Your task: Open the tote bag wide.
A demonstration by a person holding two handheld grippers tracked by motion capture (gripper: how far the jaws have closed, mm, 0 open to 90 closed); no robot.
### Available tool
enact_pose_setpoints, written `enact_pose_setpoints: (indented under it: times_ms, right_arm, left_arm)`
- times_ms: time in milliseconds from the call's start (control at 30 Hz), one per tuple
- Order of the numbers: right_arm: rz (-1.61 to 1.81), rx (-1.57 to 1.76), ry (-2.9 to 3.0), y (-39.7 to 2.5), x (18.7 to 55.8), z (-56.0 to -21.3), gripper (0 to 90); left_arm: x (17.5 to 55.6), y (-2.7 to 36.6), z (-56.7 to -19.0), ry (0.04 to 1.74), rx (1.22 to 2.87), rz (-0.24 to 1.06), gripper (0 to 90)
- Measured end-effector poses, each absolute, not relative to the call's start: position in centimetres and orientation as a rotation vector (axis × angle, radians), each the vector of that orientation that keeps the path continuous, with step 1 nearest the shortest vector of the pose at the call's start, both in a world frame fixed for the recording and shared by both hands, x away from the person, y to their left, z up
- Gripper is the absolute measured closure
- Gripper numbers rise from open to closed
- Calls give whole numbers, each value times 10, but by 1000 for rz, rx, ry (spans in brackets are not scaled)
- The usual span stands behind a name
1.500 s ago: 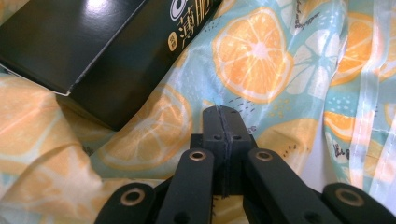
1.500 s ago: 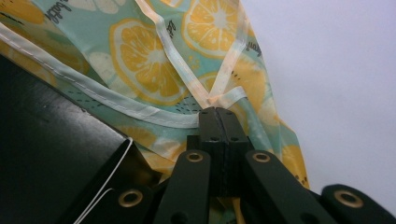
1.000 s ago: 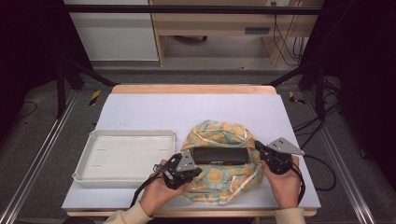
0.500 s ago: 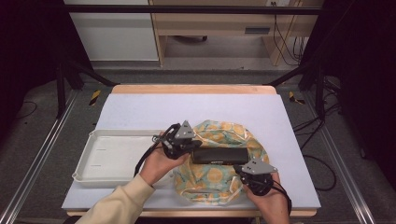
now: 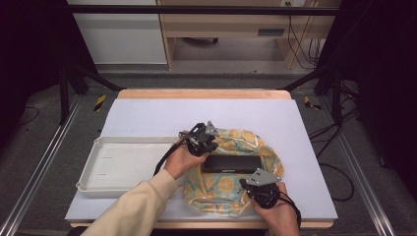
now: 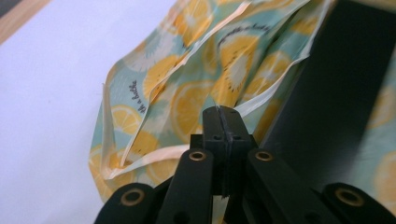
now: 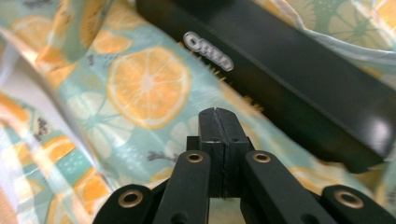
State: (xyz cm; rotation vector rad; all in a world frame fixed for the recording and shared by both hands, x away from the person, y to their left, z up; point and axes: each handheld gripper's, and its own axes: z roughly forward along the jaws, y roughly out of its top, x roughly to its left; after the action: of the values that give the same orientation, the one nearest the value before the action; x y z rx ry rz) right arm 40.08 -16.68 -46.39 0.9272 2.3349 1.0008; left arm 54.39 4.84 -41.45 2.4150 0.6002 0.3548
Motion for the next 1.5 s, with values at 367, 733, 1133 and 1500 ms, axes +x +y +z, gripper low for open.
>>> enact_pose_setpoints:
  times_ms: [367, 733, 1133, 1500]
  right_arm:
    - [945, 939, 2382, -162, 400, -473, 900]
    - [929, 962, 2392, -164, 399, -477, 900]
    - [980, 971, 2369, -168, 396, -473, 900]
    - [1111, 953, 2232, -183, 384, -445, 888]
  left_arm:
    - [566, 41, -443, 639, 2534, 325, 900]
    - [569, 40, -451, 647, 2557, 292, 900]
    - [564, 46, -439, 658, 2470, 323, 900]
    - [537, 73, -399, 617, 2295, 343, 900]
